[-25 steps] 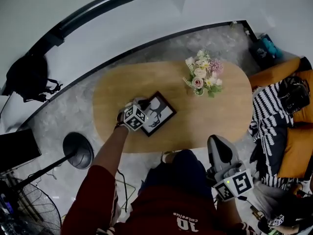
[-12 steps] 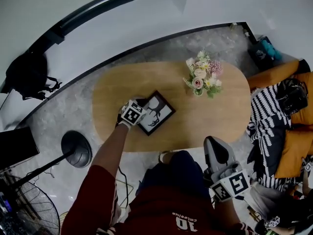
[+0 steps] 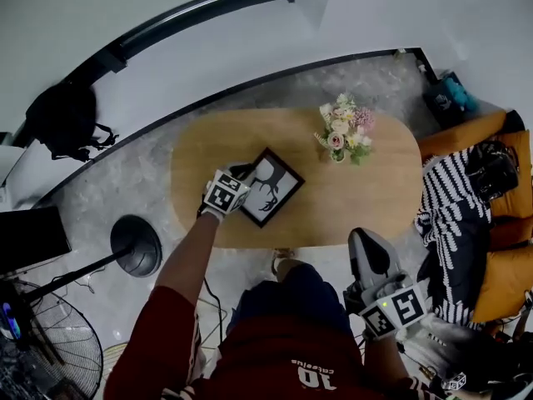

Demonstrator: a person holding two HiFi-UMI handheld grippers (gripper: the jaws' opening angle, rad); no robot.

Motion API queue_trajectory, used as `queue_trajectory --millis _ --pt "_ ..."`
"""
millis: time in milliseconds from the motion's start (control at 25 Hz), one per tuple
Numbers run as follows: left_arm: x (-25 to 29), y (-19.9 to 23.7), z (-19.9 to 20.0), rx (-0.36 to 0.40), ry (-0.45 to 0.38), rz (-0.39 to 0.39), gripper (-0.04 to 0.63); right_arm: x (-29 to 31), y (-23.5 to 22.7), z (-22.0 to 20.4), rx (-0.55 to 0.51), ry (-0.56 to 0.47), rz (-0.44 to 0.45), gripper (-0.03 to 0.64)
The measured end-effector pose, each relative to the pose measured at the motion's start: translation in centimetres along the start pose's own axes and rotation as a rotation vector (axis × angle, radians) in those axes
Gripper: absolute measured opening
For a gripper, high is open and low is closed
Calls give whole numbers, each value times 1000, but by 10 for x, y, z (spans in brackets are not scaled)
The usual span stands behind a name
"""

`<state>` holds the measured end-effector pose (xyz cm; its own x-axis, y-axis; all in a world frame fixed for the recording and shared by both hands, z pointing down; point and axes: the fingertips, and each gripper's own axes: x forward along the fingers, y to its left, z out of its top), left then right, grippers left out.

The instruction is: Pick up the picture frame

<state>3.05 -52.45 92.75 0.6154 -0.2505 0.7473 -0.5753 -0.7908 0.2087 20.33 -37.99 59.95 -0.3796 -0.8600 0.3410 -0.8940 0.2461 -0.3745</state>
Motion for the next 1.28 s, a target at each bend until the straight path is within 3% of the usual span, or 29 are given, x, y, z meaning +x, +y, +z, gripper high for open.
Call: queue_trajectory --millis 360,640,880,1280 --pt "-143 -18 75 -27 -165 109 69 -52 62 53 -40 -47 46 -8" --pt "-268 -63 116 -47 -324 159 69 -102 111 84 -111 -102 78 -8" --pt "-361 -104 120 -76 -474 196 69 -133 157 100 -175 -173 126 -8" --pt "-501 -197 91 -85 -671 261 69 -206 239 93 -244 -241 168 -8"
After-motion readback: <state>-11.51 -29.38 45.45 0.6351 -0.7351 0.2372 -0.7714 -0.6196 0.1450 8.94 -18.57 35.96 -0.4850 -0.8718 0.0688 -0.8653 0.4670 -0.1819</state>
